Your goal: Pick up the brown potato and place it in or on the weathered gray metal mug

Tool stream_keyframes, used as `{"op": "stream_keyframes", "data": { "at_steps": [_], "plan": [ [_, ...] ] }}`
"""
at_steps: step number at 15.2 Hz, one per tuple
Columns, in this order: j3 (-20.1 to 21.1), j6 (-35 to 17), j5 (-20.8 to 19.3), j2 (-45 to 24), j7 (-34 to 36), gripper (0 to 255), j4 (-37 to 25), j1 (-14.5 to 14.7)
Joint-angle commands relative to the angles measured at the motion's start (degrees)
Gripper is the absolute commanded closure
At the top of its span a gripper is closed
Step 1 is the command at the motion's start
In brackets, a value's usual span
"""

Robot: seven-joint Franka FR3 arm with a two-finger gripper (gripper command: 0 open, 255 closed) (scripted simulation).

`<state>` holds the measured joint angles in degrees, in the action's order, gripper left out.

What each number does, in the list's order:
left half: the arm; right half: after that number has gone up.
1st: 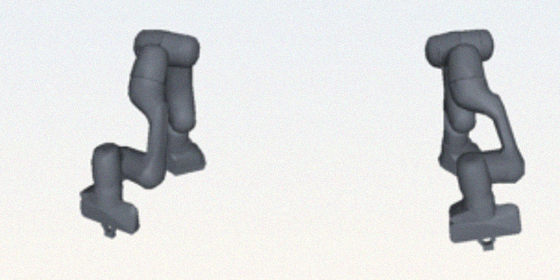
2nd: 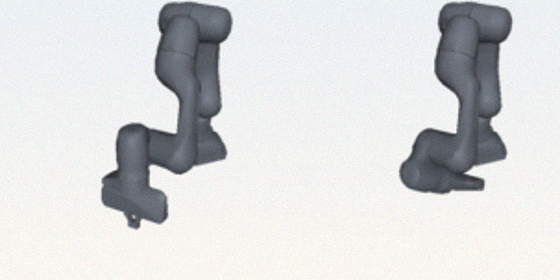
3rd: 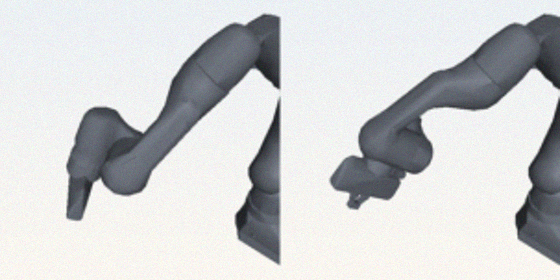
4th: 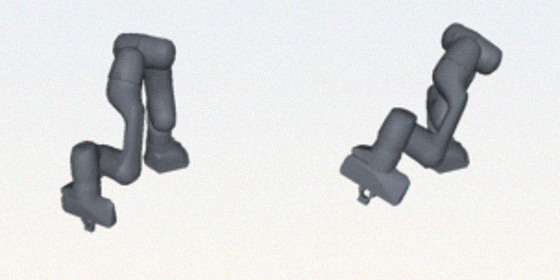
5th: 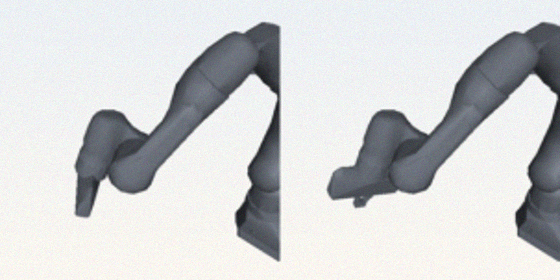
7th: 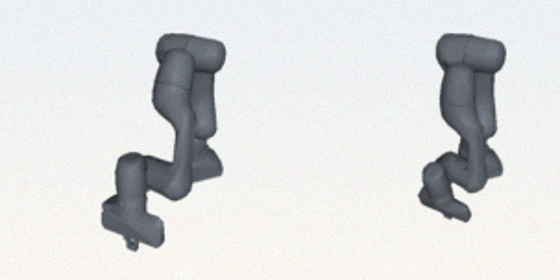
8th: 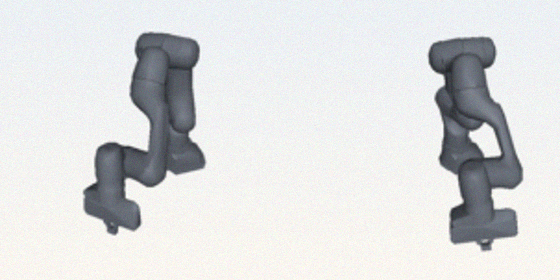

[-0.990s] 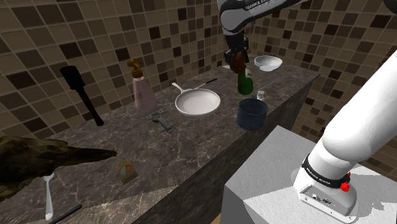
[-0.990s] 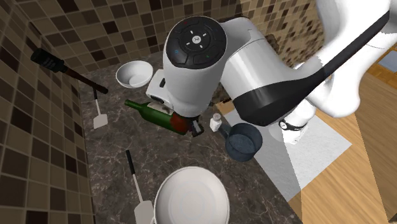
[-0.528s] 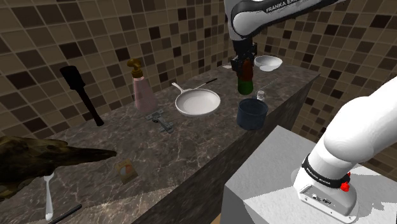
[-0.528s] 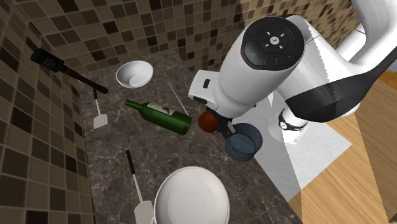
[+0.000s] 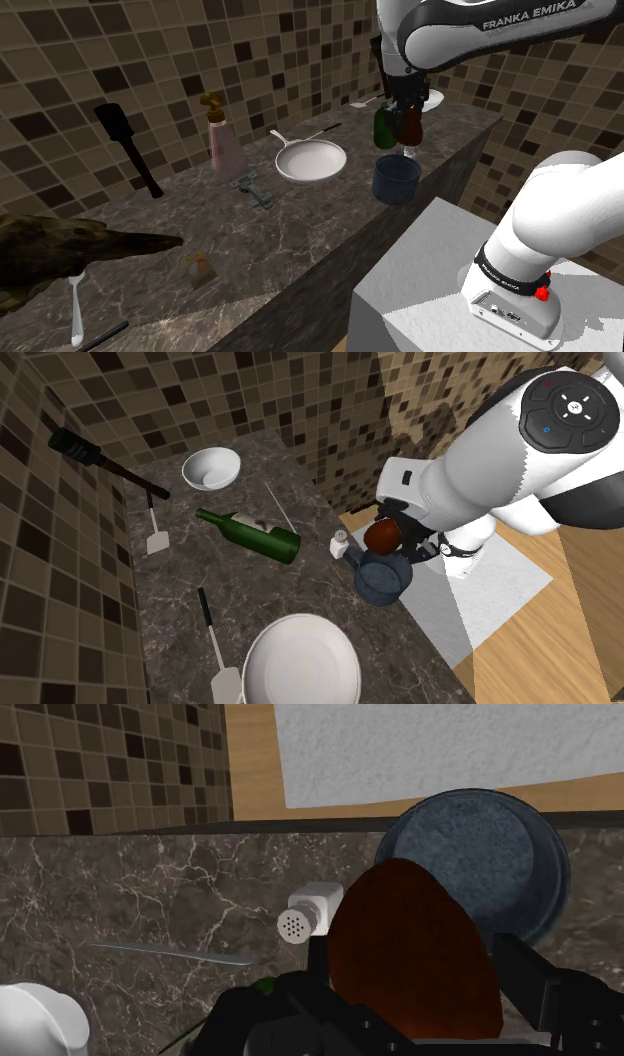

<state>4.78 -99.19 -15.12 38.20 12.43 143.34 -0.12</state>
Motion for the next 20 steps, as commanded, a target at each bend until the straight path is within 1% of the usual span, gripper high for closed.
{"op": "stream_keyframes", "data": {
  "at_steps": [1,14,20],
  "plan": [
    [0.49,0.43,0.57,2.43,0.58,255,2.21,0.53],
    [0.53,-10.21,-0.28,0.21,3.61,255,11.03,0.41],
    [0.53,-10.22,-0.27,0.21,3.60,255,11.03,0.41]
  ]
}}
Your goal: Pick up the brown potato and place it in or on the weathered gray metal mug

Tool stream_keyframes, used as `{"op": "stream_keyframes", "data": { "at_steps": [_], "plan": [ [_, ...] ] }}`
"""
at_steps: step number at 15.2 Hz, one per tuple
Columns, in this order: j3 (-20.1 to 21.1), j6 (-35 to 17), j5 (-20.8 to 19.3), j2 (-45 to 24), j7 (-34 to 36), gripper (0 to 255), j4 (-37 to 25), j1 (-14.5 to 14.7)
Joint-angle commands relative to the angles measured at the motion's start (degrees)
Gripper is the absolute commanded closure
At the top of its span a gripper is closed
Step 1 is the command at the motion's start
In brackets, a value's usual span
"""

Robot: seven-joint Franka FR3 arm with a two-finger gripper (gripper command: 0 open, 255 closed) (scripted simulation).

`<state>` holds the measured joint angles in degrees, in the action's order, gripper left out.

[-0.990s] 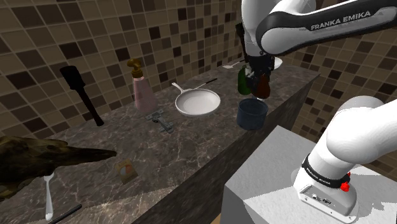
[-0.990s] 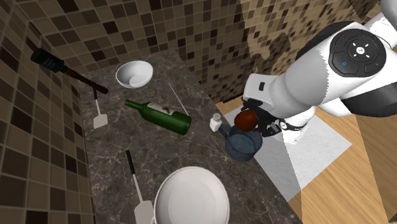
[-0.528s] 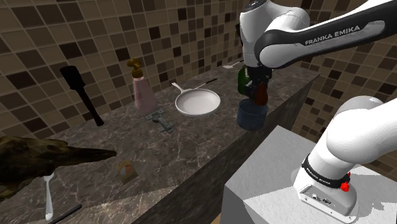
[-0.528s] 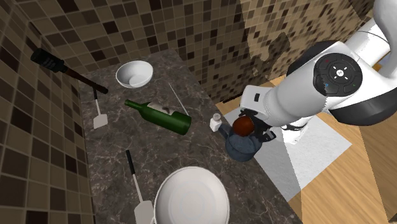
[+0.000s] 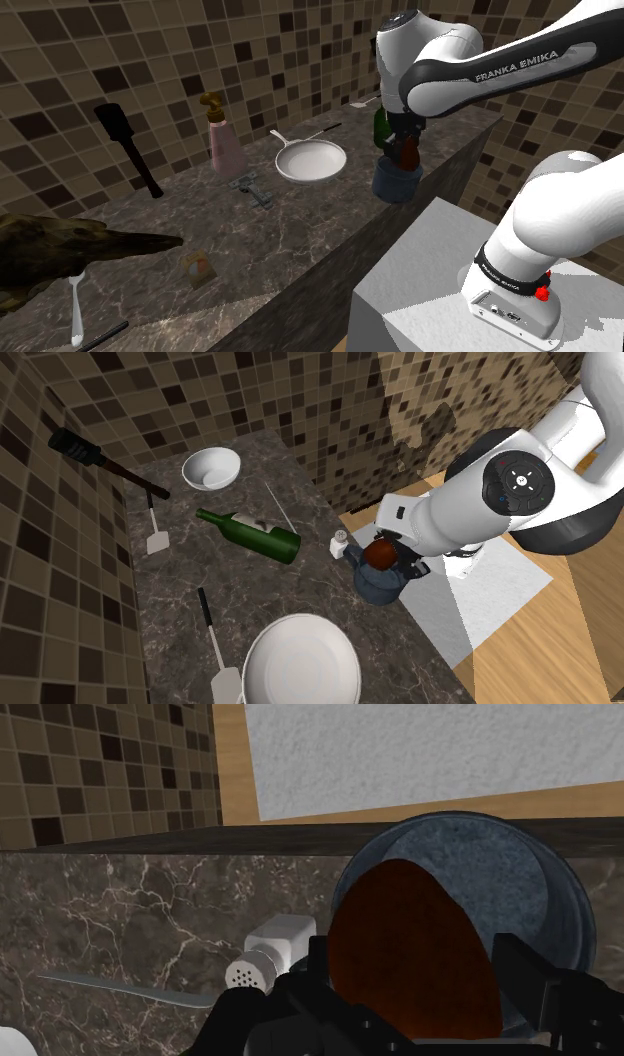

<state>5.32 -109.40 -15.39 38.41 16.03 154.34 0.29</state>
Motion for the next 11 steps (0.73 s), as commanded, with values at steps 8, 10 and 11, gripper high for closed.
{"op": "stream_keyframes", "data": {
  "at_steps": [8,10,11],
  "plan": [
    [0.00,-0.01,0.00,0.00,0.00,0,0.03,-0.01],
    [0.73,4.05,0.98,0.53,-0.23,0,-3.39,0.58],
    [1.09,6.01,1.41,0.64,-0.32,0,-5.18,0.83]
  ]
}}
